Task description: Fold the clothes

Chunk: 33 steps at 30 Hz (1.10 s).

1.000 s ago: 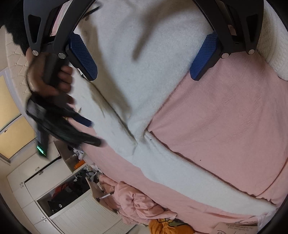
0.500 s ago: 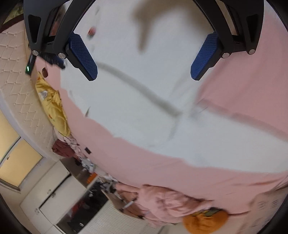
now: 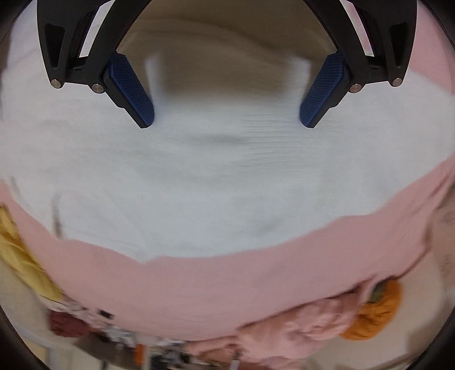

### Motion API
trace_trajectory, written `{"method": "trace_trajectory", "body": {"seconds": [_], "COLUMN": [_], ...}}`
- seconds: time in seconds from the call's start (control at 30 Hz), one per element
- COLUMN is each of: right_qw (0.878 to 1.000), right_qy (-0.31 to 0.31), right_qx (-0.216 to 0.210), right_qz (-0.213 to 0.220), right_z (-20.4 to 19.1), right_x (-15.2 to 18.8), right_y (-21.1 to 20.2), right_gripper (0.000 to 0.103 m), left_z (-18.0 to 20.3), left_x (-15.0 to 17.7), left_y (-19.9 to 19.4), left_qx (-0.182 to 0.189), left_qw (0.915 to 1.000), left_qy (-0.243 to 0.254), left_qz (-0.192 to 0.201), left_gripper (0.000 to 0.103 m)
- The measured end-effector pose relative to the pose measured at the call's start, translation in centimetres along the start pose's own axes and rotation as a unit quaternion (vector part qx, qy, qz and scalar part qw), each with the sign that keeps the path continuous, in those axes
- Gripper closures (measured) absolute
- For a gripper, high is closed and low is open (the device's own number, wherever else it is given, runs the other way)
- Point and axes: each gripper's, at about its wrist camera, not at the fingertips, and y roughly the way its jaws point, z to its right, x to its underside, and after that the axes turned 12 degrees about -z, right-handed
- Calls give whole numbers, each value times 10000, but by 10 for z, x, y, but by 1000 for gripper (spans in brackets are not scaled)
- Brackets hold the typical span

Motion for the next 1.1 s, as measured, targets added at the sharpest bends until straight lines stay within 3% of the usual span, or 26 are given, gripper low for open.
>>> {"method": "trace_trajectory", "body": {"seconds": [0.07, 0.17, 0.2, 0.23, 0.3, 0.37, 0.43, 0.5, 0.57, 0.67, 0.7, 0.8, 0.93, 1.1], "right_qw": [9989, 9947, 9954, 9973, 9993, 9988, 9974, 9980, 9990, 9964, 9963, 9971, 9966, 9971], "right_qy": [-411, -1015, -878, -629, -292, -451, -620, -400, -179, -219, -276, -438, -555, -506], "right_qx": [-172, 43, 146, -42, 22, -162, -309, -52, -116, 793, 807, 621, 600, 486], "right_qz": [136, -172, -347, -378, -218, -37, -210, -490, -382, -218, -140, -64, -27, -300], "right_z": [-18, -36, -31, -21, -16, -24, -32, -24, -12, -26, -33, -54, -80, -90], "right_x": [0, 8, 9, 10, 6, 7, 8, 9, 9, 6, 7, 11, 40, 80], "right_y": [-7, 11, 20, 21, 7, -4, 1, 18, 18, -2, -12, -41, -75, -103], "right_gripper": [45, 44, 44, 44, 44, 43, 42, 43, 43, 42, 42, 41, 41, 41], "left_z": [-3, 0, -1, -4, -12, -9, -3, -8, -15, -32, -38, -51, -43, -35], "left_x": [3, 4, 4, 3, 7, 18, 21, 22, 18, 21, 24, 44, 88, 155], "left_y": [-5, 13, 8, 3, -10, -18, 2, 1, -6, -36, -45, -73, -101, -118], "left_qx": [384, 117, 109, 90, 33, 254, 30, 116, 204, 307, 420, 700, 754, 1009], "left_qw": [9990, 9992, 9988, 9989, 9997, 9984, 9985, 9984, 9987, 9994, 9990, 9971, 9972, 9944], "left_qy": [-84, 379, 475, 463, 204, 284, 538, 545, 424, 102, -39, -289, 27, 234], "left_qz": [213, -78, -5, -10, 148, 429, -43, -19, -170, 93, 133, 59, -1, -213], "left_gripper": [0, 0, 0, 0, 0, 0, 0, 0, 0, 0, 0, 0, 0, 0]}}
